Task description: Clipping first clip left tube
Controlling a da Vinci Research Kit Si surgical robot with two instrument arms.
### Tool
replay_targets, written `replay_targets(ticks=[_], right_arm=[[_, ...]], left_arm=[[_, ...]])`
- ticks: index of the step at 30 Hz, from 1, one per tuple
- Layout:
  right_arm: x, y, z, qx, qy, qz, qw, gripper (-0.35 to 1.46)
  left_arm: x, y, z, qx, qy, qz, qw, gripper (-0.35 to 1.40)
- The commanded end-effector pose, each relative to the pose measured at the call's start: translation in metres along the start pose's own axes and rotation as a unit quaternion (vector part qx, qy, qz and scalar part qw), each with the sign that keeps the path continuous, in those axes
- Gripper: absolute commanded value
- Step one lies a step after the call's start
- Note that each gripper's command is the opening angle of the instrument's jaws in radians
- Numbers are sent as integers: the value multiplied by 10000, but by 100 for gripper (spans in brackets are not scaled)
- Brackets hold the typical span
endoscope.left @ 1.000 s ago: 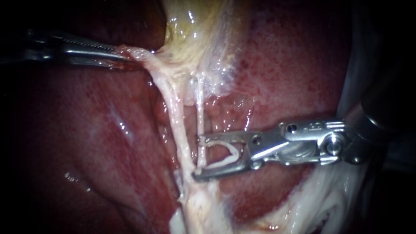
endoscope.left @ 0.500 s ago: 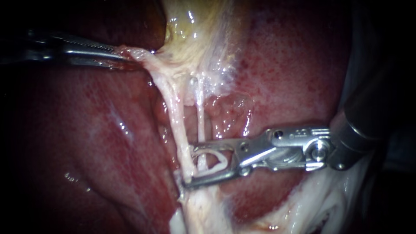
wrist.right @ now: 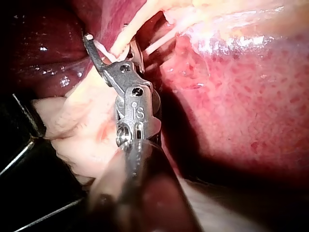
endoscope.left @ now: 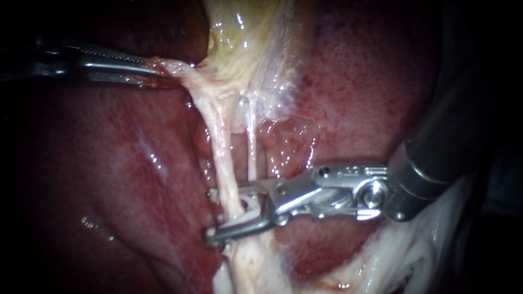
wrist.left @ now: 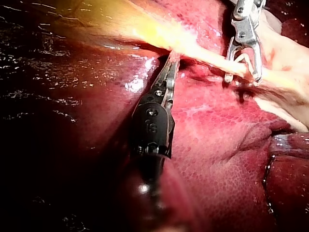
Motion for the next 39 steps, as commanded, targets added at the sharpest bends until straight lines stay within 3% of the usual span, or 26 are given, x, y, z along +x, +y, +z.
replay_targets(ticks=[1,8,15,21,27,39], right_arm=[[0,-2,1,15,7,12,10000,49],[9,-18,4,84,68,7,9999,49],[24,-39,7,237,314,29,9992,49],[35,-49,7,312,334,36,9989,49],[41,-51,4,333,352,78,9988,46],[34,-42,-3,357,339,333,9982,27]], left_arm=[[0,0,0,2,-1,-2,10000,-35],[0,0,0,1,-1,-1,10000,-35],[0,-1,0,1,-1,-1,10000,-35],[-1,-1,0,1,-1,-1,10000,-35],[-1,-1,0,1,-1,-1,10000,-35],[-1,-2,0,1,-1,-1,10000,-35]])
